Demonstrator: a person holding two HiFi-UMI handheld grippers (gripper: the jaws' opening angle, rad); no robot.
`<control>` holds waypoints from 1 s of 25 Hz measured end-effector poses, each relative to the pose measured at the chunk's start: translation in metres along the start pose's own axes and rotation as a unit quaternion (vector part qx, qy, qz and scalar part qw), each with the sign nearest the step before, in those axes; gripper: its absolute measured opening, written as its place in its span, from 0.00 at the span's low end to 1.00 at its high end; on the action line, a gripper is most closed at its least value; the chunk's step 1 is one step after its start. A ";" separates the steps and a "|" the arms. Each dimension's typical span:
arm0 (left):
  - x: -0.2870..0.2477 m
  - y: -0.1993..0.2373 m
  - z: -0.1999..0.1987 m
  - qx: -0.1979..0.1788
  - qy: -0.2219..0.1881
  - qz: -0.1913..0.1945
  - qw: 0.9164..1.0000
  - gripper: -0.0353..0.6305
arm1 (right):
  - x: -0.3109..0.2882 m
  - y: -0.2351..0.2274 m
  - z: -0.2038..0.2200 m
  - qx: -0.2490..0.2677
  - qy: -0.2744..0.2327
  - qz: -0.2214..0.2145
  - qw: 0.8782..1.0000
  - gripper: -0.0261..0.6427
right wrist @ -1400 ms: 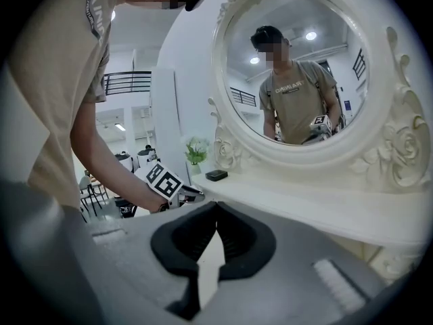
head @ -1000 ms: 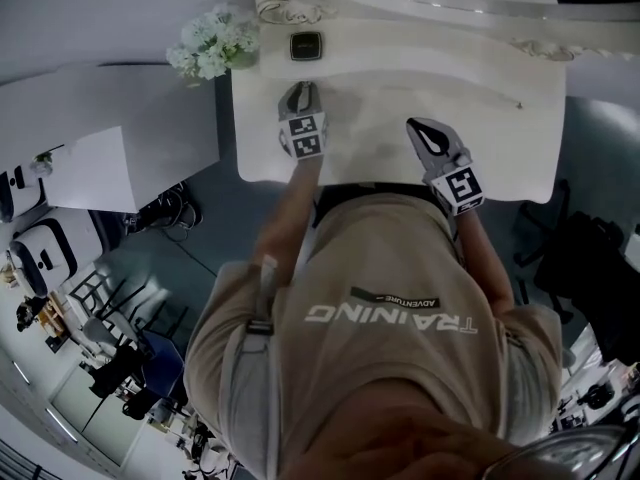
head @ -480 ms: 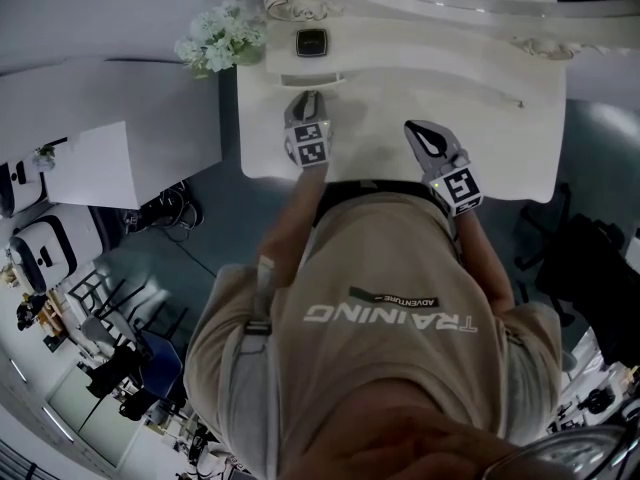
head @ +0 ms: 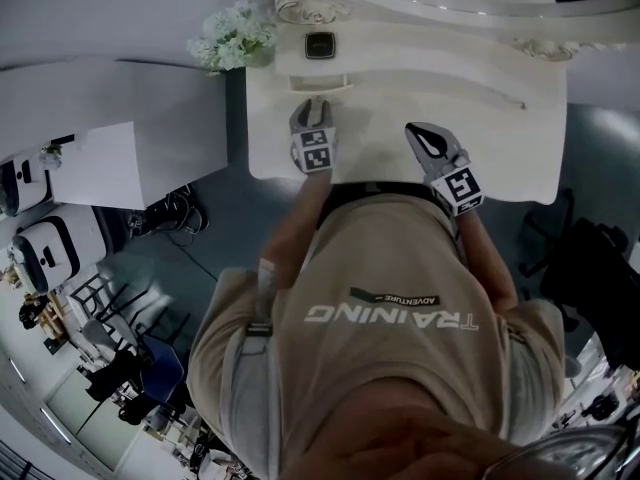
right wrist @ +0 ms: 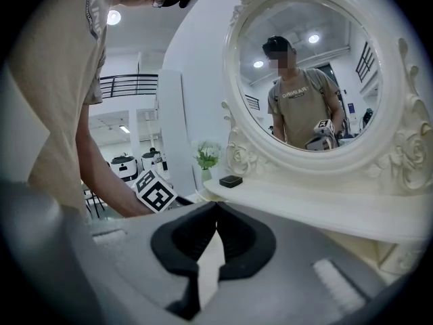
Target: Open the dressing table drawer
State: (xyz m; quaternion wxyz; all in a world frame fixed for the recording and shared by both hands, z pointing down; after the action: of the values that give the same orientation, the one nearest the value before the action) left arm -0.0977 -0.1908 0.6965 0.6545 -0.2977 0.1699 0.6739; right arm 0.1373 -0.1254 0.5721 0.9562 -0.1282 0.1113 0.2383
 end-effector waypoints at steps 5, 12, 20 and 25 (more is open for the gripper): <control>0.027 0.014 -0.003 0.029 -0.016 0.012 0.999 0.24 | -0.008 0.007 -0.010 0.010 -0.008 0.000 1.000 0.04; 0.086 0.038 -0.041 0.066 -0.078 0.057 0.993 0.14 | -0.015 0.010 -0.027 0.024 -0.029 0.016 0.999 0.04; 0.127 0.053 -0.115 0.025 -0.168 0.095 0.981 0.06 | -0.019 0.004 -0.075 0.052 -0.041 0.034 0.997 0.04; 0.159 0.053 -0.187 -0.015 -0.255 0.104 0.961 0.06 | -0.018 0.003 -0.122 0.078 -0.054 0.026 0.995 0.04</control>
State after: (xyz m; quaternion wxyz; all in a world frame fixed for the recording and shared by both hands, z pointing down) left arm -0.1110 -0.1866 0.4454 0.5982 -0.1066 0.0175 0.7940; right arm 0.1017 -0.1666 0.4616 0.9614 -0.0373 0.0814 0.2601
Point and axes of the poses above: the fingertips, and each gripper's own axes: x backward along the fingers, y to its left, z out of its underside, the point moved 4 cm from there along x, backward along the fingers, and after that the axes turned 12 degrees about -z, right-handed, at the moved point
